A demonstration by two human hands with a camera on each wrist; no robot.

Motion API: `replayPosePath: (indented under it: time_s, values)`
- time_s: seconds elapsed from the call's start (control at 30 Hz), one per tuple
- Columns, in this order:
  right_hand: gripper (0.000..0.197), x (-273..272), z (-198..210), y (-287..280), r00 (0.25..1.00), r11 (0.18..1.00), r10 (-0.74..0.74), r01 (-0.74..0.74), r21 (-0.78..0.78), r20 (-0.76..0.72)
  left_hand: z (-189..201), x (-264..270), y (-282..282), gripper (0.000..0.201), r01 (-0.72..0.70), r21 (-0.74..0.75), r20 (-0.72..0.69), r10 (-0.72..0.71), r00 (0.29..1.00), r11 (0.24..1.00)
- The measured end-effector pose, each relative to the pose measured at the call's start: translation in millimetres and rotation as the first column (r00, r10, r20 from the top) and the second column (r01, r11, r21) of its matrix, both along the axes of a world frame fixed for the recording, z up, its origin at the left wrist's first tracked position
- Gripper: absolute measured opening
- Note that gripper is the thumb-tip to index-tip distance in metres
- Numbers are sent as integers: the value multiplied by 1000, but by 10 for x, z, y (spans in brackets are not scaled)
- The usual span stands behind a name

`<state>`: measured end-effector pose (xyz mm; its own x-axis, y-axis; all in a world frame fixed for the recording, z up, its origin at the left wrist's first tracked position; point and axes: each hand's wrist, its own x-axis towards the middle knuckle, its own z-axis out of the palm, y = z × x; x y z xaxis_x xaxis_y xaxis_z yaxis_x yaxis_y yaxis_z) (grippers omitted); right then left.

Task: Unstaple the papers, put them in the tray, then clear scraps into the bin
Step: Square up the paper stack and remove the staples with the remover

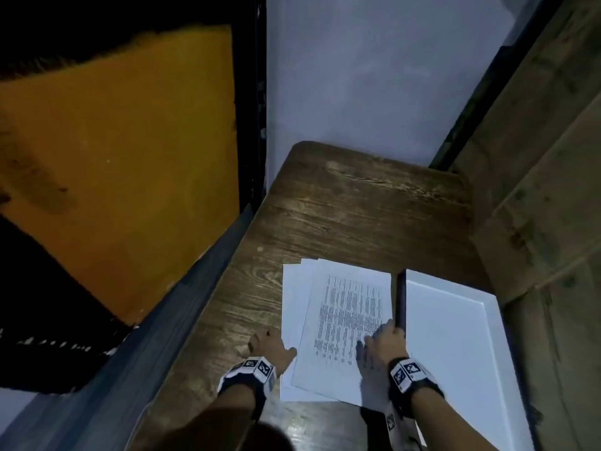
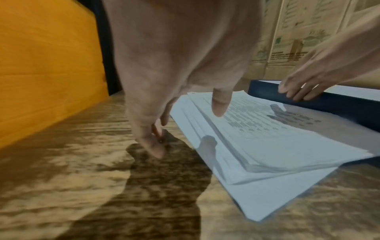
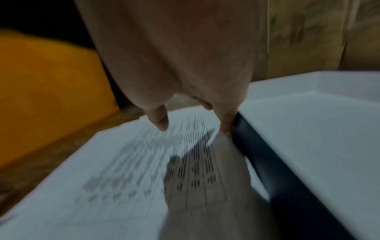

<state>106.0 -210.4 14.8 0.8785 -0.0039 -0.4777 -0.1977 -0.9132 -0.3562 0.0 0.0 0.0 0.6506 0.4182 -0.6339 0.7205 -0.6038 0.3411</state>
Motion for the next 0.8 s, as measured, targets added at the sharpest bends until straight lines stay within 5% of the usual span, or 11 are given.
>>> replayPosePath:
  time_s: [0.1, 0.2, 0.33, 0.57, 0.67, 0.8]
  values:
    - [79, -22, -239, 68, 997, 991, -78, 75, -113, -23, -19, 87, -138, 78, -3, 87, -23, 5, 1000, 996]
    - [65, -208, -294, 249, 999, 967, -25, 19, -255, -21, -47, 129, -261, 78, -95, -47, 18, 96, 995, 994]
    - [53, -364, -330, 411, 995, 984, -66, 51, -173, -80, -77, 162, -291, 76, -196, -67, 32, 198, 980, 978]
    - [101, -301, -320, 331, 968, 961, -236, 220, -166, -86, -111, 44, -315, 78, -149, 35, 27, 148, 989, 988]
    - [87, -289, -312, 340, 966, 965, -234, 218, -144, -108, -153, 42, -367, 77, -163, 28, 38, 162, 986, 986]
    - [66, -287, -318, 403, 914, 920, -392, 391, -30, -110, -102, 155, -390, 75, -185, -11, 0, 185, 983, 983]
